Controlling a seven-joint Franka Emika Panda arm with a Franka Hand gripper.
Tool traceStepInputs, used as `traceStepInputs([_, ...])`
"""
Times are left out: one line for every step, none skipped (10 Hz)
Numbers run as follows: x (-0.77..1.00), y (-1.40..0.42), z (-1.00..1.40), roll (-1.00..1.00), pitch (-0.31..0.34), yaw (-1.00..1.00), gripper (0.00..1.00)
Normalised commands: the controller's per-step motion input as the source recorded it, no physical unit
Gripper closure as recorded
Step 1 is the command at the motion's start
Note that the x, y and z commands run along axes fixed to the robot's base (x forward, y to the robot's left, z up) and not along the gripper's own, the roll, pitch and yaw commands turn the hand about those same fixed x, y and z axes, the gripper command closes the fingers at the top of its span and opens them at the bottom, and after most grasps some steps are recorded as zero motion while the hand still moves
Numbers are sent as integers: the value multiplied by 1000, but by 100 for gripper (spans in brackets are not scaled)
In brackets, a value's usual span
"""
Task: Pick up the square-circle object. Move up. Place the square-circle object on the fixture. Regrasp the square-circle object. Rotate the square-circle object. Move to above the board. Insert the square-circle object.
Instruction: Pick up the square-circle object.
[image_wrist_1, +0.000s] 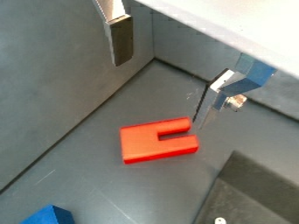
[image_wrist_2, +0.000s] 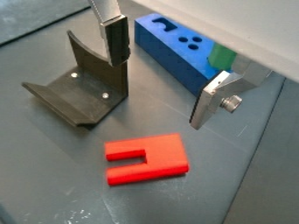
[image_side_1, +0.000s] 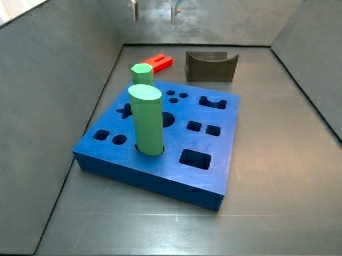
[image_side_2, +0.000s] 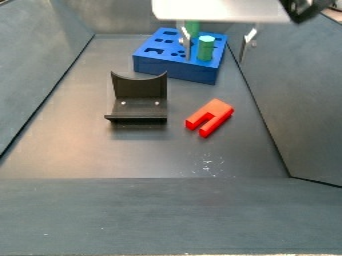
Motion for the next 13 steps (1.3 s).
traceStepInputs([20,0,-317,21,110,-374,0])
traceStepInputs([29,0,-277,4,100,-323,0])
traceStepInputs([0,0,-254,3,93,-246,0])
traceStepInputs([83,-6,-349,27,124,-249,0])
traceStepInputs([103,-34,-446,17,114,-283,0])
traceStepInputs([74,-26,-486,0,86,-254,0])
traceStepInputs([100,-3,-506,0,76,-243,0])
traceStepInputs([206,0,-557,0,123,-197,0])
traceStepInputs([254,226,-357,-56,124,-257,0])
traceStepInputs([231,240,-349,-54,126,-269,0])
traceStepInputs([257,269,-343,-56,130,-240,0])
traceStepInputs([54,83,-189,0,87,-106,0])
traceStepInputs([-94,-120,-231,40,37,0,0])
